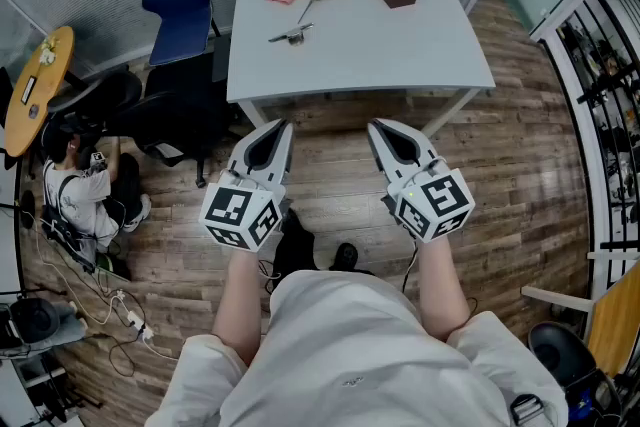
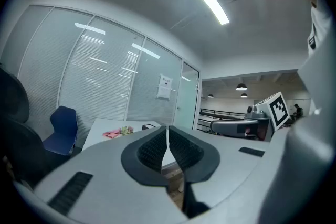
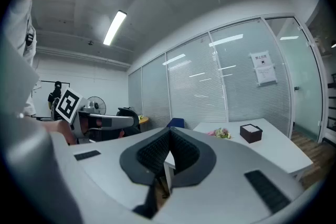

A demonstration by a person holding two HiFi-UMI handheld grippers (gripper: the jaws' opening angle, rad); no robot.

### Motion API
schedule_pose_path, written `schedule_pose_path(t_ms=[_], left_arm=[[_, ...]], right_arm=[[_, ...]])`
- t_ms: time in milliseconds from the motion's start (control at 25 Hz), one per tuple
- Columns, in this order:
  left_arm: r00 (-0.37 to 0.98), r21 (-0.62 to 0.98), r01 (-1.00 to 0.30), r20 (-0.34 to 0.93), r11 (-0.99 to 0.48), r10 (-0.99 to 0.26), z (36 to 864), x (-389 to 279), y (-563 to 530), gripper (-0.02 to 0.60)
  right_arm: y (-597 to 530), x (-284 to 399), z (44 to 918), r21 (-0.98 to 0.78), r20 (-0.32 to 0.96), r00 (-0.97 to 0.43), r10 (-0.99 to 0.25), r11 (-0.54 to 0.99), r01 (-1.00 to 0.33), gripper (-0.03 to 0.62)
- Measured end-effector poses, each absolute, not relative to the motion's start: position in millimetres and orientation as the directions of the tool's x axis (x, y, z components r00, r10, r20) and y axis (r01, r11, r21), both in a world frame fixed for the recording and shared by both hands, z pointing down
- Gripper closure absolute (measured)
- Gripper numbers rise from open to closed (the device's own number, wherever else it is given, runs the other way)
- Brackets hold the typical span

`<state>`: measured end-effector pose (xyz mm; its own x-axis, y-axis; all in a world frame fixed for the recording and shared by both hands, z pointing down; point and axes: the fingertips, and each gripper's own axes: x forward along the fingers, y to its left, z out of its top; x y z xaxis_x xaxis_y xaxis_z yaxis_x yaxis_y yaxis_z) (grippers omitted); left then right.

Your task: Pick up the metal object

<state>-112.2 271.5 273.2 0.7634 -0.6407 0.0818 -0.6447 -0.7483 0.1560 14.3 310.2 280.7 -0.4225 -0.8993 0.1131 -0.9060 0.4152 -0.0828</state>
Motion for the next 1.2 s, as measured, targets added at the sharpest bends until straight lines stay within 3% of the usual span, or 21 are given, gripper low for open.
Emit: schedule_pose_path(t_ms=[1200], left_arm=[[0.718,0.092,-0.696,0.105,-0.712,-0.688,280.0,-87.3,302.5,0.560]], right_arm=[[341.7,46.2,288.8,-0.048,0.104,-0.406,-0.908,0.403,-0.914,0.585]])
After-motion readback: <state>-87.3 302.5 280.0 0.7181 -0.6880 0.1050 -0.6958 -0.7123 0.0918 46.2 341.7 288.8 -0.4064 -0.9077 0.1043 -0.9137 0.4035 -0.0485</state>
